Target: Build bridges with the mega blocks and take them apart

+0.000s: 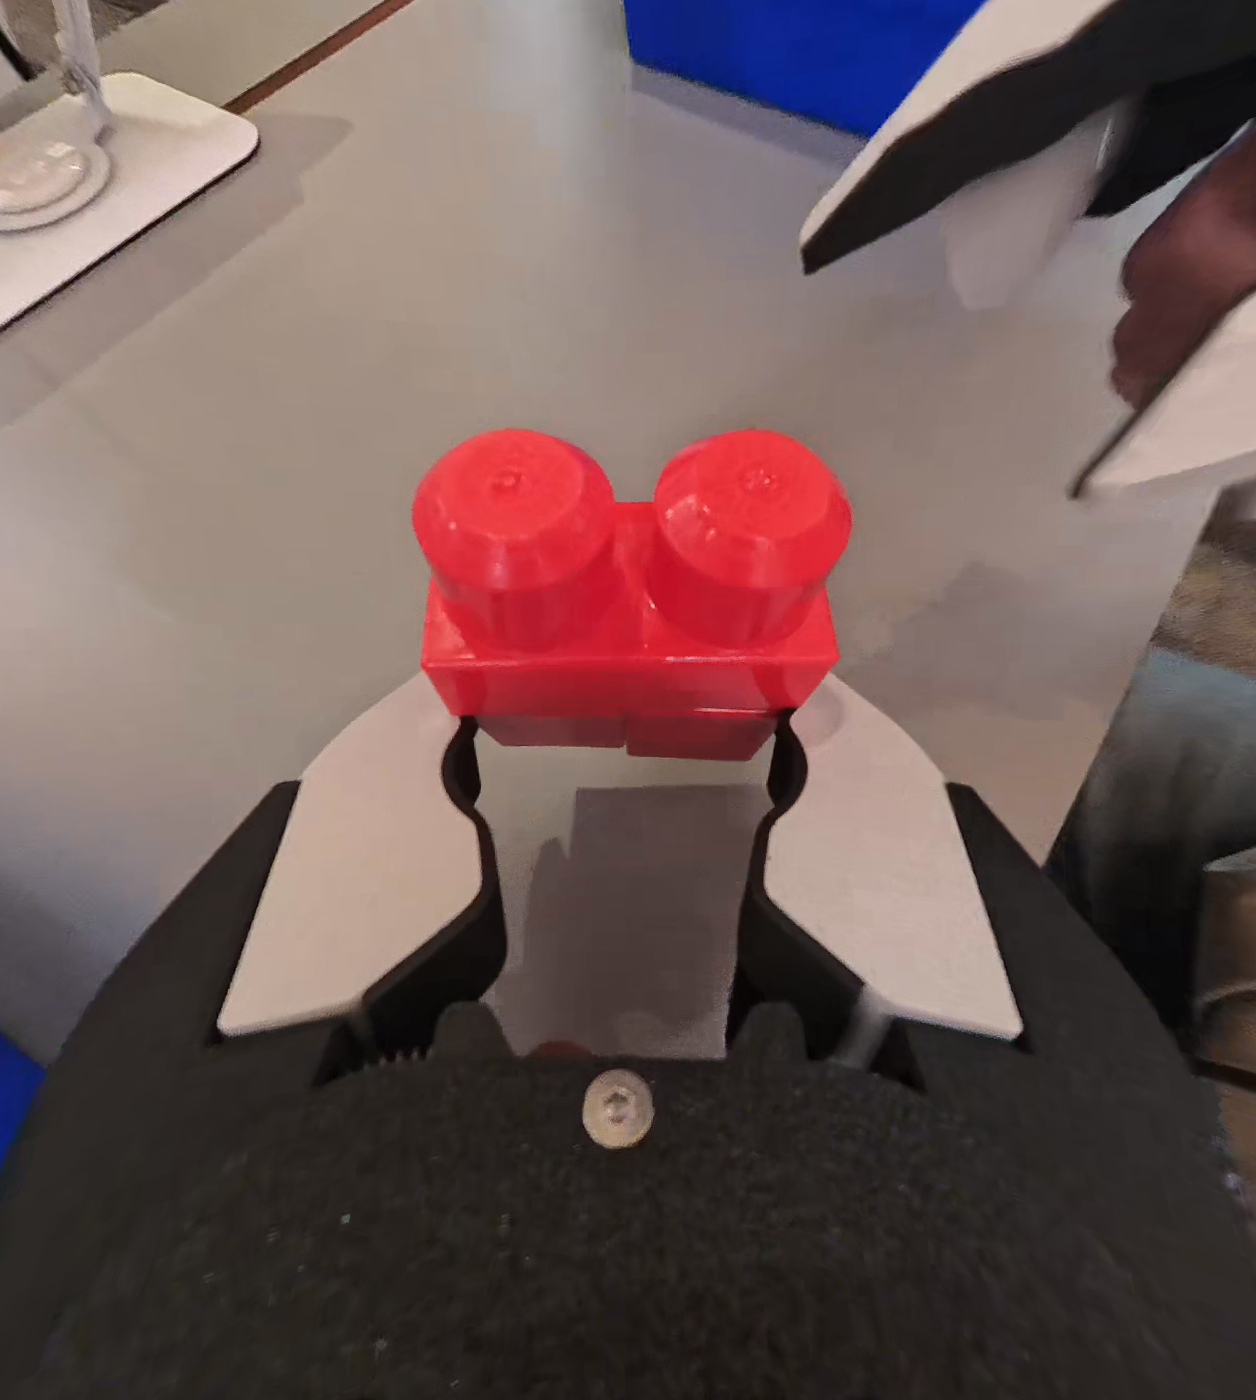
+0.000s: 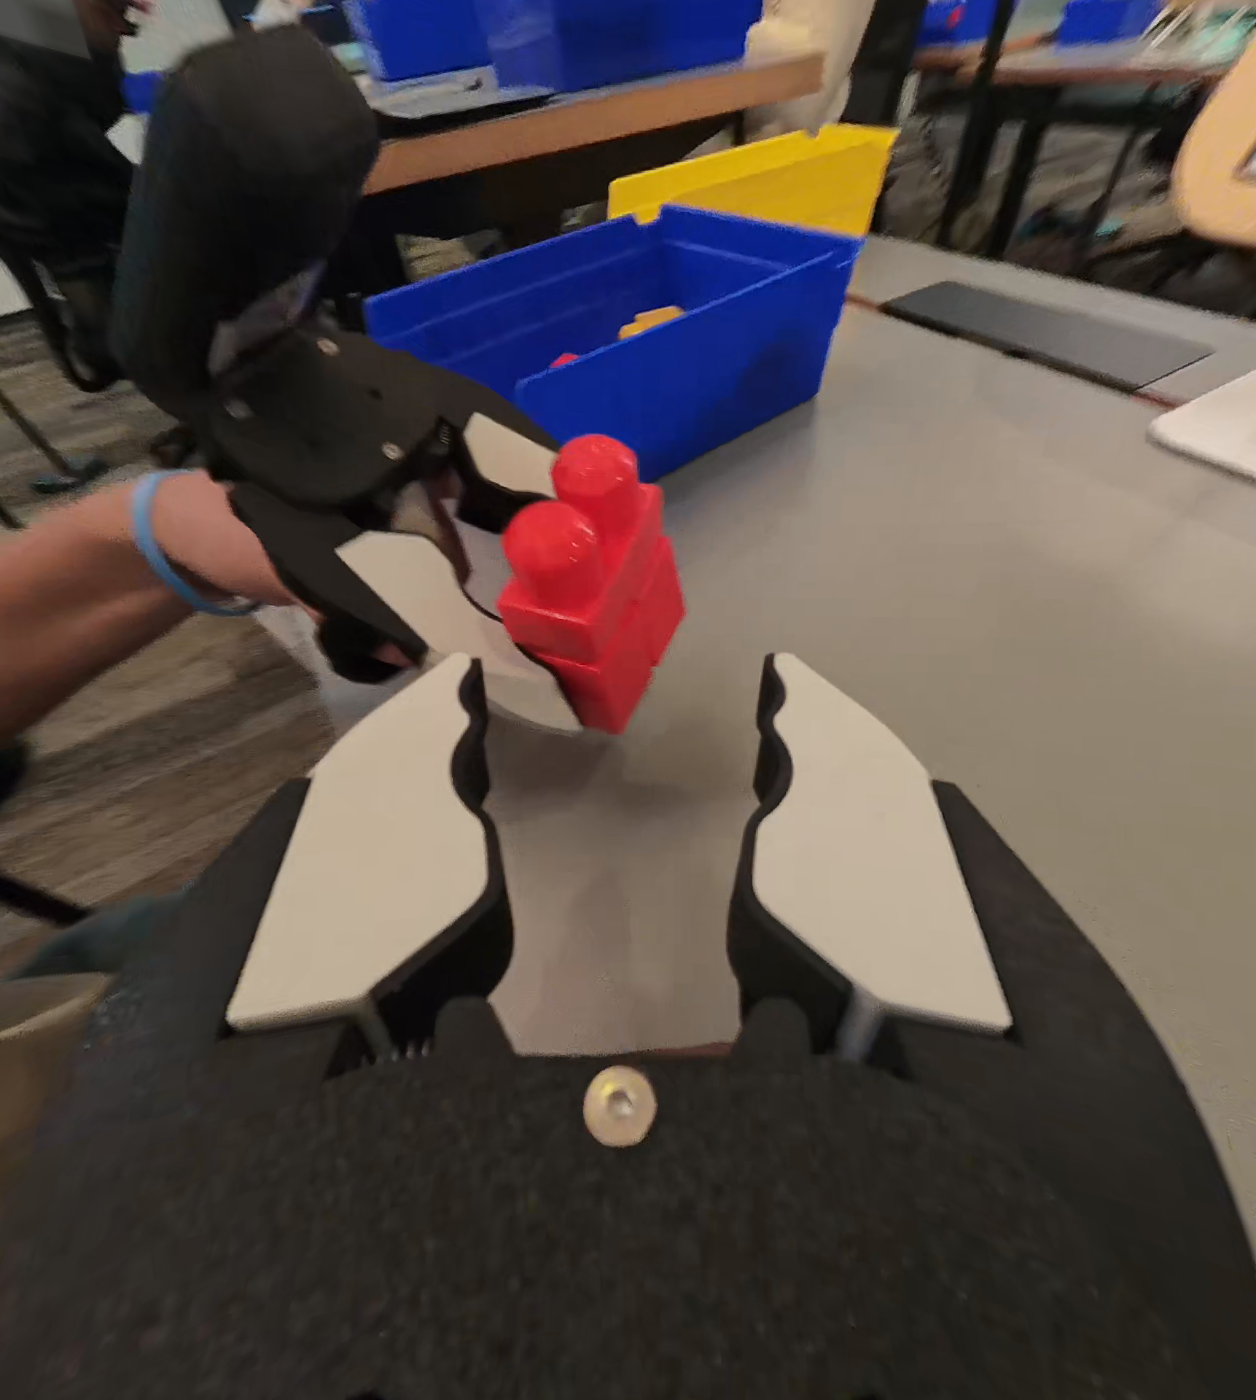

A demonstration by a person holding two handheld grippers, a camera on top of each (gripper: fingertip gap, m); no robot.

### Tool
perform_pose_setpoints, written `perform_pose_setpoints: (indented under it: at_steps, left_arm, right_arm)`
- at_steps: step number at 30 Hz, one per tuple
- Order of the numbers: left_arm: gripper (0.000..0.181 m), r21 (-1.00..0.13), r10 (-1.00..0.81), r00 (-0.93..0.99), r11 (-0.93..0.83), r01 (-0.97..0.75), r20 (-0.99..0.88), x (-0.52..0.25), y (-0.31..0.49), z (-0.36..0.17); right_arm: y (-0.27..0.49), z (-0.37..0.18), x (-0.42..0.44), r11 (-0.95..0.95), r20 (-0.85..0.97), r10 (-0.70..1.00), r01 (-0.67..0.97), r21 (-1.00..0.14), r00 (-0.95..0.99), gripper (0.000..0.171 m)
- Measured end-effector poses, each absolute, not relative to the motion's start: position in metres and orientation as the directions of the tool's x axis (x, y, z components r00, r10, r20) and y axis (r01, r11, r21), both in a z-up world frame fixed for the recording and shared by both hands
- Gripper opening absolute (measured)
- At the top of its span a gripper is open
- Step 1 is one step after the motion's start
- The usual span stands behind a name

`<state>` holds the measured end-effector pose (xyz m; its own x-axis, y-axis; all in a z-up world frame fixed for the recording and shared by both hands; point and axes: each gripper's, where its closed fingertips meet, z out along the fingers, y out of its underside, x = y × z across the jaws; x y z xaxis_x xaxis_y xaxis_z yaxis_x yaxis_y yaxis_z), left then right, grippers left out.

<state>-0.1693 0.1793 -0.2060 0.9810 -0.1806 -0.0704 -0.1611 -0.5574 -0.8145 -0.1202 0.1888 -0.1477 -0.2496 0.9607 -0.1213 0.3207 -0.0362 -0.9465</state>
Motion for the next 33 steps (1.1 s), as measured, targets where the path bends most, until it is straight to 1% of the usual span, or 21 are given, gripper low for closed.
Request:
perform_pose_setpoints:
  at_steps: [3, 5, 6, 8, 10, 13, 16, 19, 21, 24, 26, 28, 33]
  left_arm:
    - [0.075, -0.794, -0.196, 0.972, -0.566, -0.222, -0.132, -0.159, 0.179, -0.208]
    - [0.075, -0.810, -0.250, 0.956, -0.522, -0.267, -0.154, -0.144, 0.180, -0.203]
    - [0.075, -0.822, -0.280, 0.947, -0.494, -0.283, -0.157, -0.137, 0.179, -0.199]
    - [0.075, -0.822, -0.284, 0.936, -0.468, -0.326, -0.209, -0.133, 0.179, -0.194]
    - [0.075, -0.796, -0.279, 0.911, -0.452, -0.402, -0.302, -0.135, 0.179, -0.191]
    - [0.075, -0.759, -0.296, 0.872, -0.432, -0.487, -0.391, -0.130, 0.178, -0.187]
    - [0.075, -0.745, -0.312, 0.860, -0.433, -0.507, -0.404, -0.126, 0.179, -0.187]
    - [0.075, -0.780, -0.315, 0.877, -0.412, -0.471, -0.362, -0.124, 0.182, -0.183]
    - [0.075, -0.788, -0.316, 0.879, -0.403, -0.466, -0.357, -0.125, 0.183, -0.181]
    - [0.075, -0.789, -0.331, 0.872, -0.389, -0.475, -0.361, -0.121, 0.184, -0.180]
    - [0.075, -0.793, -0.332, 0.869, -0.376, -0.479, -0.367, -0.119, 0.185, -0.178]
    - [0.075, -0.802, -0.343, 0.869, -0.365, -0.474, -0.357, -0.116, 0.187, -0.178]
    - [0.075, -0.803, -0.333, 0.875, -0.372, -0.465, -0.352, -0.119, 0.192, -0.182]
  right_arm:
    - [0.181, -0.149, -0.121, -0.049, -0.184, 0.940, 0.419, -0.907, -0.288, 0.077]
    - [0.172, -0.153, -0.121, -0.044, -0.238, 0.903, 0.475, -0.879, -0.357, 0.081]
    - [0.165, -0.152, -0.121, -0.085, -0.318, 0.857, 0.499, -0.862, -0.405, 0.081]
    - [0.160, -0.147, -0.119, -0.210, -0.497, 0.742, 0.548, -0.810, -0.450, 0.078]
    - [0.167, -0.142, -0.120, -0.331, -0.620, 0.655, 0.573, -0.750, -0.432, 0.075]
    - [0.174, -0.145, -0.124, -0.435, -0.744, 0.556, 0.633, -0.640, -0.370, 0.079]
    - [0.175, -0.146, -0.126, -0.398, -0.720, 0.591, 0.646, -0.652, -0.362, 0.080]
    - [0.167, -0.146, -0.125, -0.373, -0.730, 0.573, 0.674, -0.638, -0.373, 0.080]
    - [0.165, -0.146, -0.126, -0.405, -0.761, 0.537, 0.680, -0.611, -0.364, 0.083]
    - [0.164, -0.149, -0.126, -0.436, -0.802, 0.477, 0.696, -0.571, -0.360, 0.081]
    - [0.162, -0.150, -0.125, -0.463, -0.842, 0.407, 0.714, -0.525, -0.355, 0.088]
    - [0.159, -0.150, -0.123, -0.489, -0.878, 0.327, 0.732, -0.474, -0.350, 0.089]
    - [0.164, -0.153, -0.126, -0.505, -0.880, 0.319, 0.723, -0.472, -0.351, 0.089]
